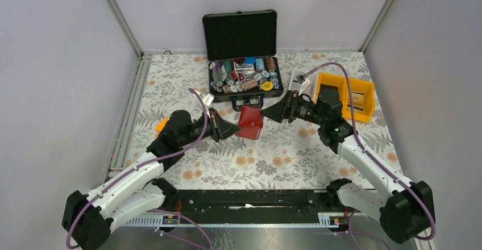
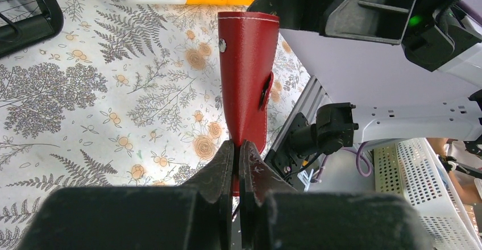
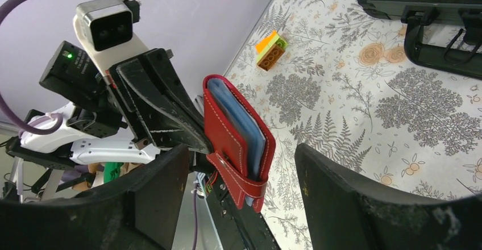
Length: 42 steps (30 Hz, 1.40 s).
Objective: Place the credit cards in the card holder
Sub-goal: Pick up the card holder from the center of the board.
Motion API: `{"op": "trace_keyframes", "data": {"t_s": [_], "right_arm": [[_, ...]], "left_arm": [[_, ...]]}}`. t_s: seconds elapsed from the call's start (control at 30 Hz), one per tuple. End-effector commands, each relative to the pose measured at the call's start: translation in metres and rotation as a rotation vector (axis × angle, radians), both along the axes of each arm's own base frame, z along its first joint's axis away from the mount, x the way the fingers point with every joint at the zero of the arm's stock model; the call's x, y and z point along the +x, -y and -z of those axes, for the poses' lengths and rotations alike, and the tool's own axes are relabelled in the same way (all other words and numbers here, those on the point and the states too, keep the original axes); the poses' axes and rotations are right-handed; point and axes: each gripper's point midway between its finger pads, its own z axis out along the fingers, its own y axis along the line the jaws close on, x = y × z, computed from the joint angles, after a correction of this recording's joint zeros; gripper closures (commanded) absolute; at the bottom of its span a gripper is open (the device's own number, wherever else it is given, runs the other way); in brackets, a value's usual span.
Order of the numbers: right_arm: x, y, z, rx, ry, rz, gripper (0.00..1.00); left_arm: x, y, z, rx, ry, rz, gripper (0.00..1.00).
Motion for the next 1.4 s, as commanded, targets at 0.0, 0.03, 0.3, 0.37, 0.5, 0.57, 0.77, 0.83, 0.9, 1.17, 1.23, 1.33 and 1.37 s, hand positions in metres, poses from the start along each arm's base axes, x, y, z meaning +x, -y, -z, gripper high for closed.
{"op": "trace_keyframes", "data": {"t_s": [0.0, 0.03, 0.3, 0.37, 0.5, 0.57, 0.77, 0.83, 0.9, 1.17, 1.23, 1.33, 1.37], "right_arm": [[0.001, -0.007, -0.02, 0.003, 0.065, -0.044, 0.26], [-0.001, -0.009, -0.02, 0.001, 0.064, -0.058, 0.26], [-0.009, -0.025, -0.013, -0.01, 0.055, -0.111, 0.34], [-0.01, -0.027, -0.013, -0.003, 0.056, -0.112, 0.37], [-0.01, -0.029, -0.015, 0.024, 0.05, -0.109, 0.56], [-0.009, -0.029, -0.016, 0.034, 0.049, -0.103, 0.73], [-0.002, -0.022, -0.015, -0.002, 0.058, -0.04, 1.0], [-0.005, -0.021, -0.02, 0.007, 0.076, -0.043, 1.0], [-0.013, -0.023, -0.029, 0.037, 0.1, -0.084, 1.0], [-0.059, -0.032, -0.065, 0.188, 0.192, -0.363, 1.0], [-0.063, -0.032, -0.062, 0.183, 0.19, -0.391, 1.0], [-0.065, -0.032, -0.056, 0.168, 0.185, -0.403, 1.0], [-0.066, -0.032, -0.054, 0.164, 0.183, -0.407, 1.0]], "left_arm": [[0.001, 0.005, -0.039, -0.079, 0.096, 0.024, 1.0], [0.002, 0.005, -0.039, -0.08, 0.097, 0.025, 1.0], [0.002, 0.007, -0.042, -0.093, 0.096, 0.029, 1.0], [0.001, 0.007, -0.041, -0.094, 0.092, 0.031, 1.0], [0.001, 0.007, -0.041, -0.095, 0.088, 0.034, 1.0], [-0.001, 0.008, -0.042, -0.1, 0.088, 0.044, 0.94], [-0.005, 0.003, -0.048, -0.099, 0.116, 0.053, 0.14], [-0.005, -0.002, -0.052, -0.101, 0.129, 0.045, 0.06], [-0.006, -0.005, -0.054, -0.103, 0.137, 0.051, 0.02], [-0.022, 0.002, -0.065, -0.14, 0.132, 0.181, 0.07], [-0.026, 0.007, -0.069, -0.16, 0.122, 0.229, 0.19], [-0.031, 0.01, -0.075, -0.198, 0.112, 0.267, 0.37], [-0.032, 0.01, -0.078, -0.215, 0.121, 0.273, 0.4]]}}
